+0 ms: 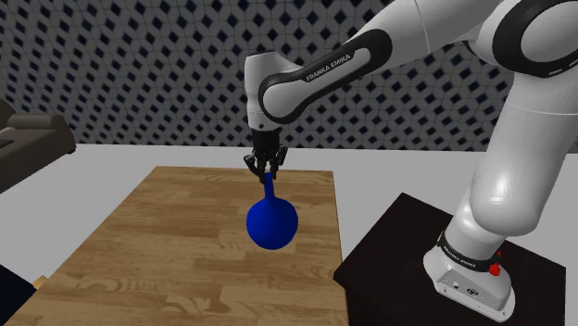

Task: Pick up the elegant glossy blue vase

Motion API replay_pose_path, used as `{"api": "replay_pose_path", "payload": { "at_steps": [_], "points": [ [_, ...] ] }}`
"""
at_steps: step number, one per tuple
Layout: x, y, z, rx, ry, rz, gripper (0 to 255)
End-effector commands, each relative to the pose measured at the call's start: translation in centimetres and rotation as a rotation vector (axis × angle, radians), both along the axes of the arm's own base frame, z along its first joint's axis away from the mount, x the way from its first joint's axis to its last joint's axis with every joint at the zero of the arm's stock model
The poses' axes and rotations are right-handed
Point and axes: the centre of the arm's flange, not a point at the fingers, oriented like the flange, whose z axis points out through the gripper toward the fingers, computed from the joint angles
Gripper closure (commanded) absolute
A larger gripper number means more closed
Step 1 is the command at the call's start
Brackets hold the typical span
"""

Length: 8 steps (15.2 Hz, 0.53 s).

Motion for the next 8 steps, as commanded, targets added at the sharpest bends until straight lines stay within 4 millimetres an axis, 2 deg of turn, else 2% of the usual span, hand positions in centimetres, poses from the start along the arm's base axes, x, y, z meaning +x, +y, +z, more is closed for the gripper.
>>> {"api": "replay_pose_path", "payload": {
  "at_steps": [1, 8],
  "points": [
    [0.0, 0.0, 0.5, 0.0, 0.001, 0.0, 255],
    [0.0, 0.0, 4.2, 0.0, 0.001, 0.0, 255]
  ]
}}
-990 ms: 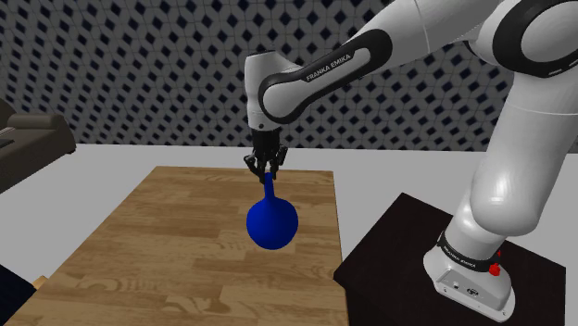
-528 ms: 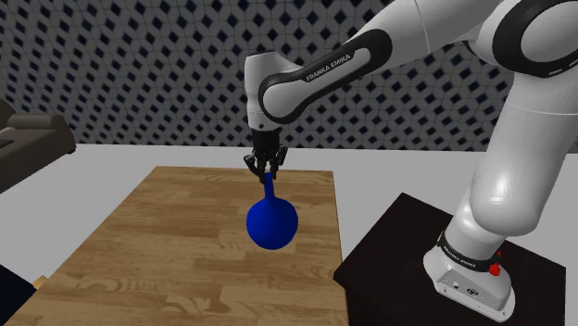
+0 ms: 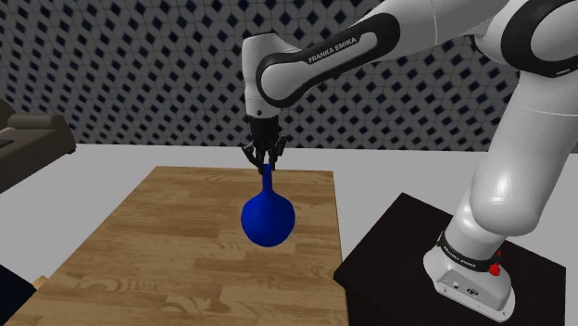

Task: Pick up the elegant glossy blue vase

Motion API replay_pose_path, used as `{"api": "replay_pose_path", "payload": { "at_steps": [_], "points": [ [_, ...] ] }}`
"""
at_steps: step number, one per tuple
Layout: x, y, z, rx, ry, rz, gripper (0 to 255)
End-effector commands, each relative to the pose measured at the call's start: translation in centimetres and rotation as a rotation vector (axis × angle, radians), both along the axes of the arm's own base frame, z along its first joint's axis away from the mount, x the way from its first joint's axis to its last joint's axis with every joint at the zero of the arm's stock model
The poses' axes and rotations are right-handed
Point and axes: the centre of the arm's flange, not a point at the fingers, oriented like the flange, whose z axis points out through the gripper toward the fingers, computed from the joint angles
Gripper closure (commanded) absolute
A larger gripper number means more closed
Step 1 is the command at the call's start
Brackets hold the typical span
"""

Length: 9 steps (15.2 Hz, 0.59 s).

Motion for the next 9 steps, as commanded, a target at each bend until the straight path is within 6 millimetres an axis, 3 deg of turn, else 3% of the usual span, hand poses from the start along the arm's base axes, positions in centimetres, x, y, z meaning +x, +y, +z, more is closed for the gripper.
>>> {"api": "replay_pose_path", "payload": {
  "at_steps": [1, 7, 9],
  "points": [
    [0.0, 0.0, 1.1, 0.001, -0.001, 0.0, 255],
    [0.0, 0.0, 4.3, 0.001, -0.001, 0.0, 255],
    [0.0, -0.1, 4.4, 0.001, -0.001, 0.0, 255]
  ]
}}
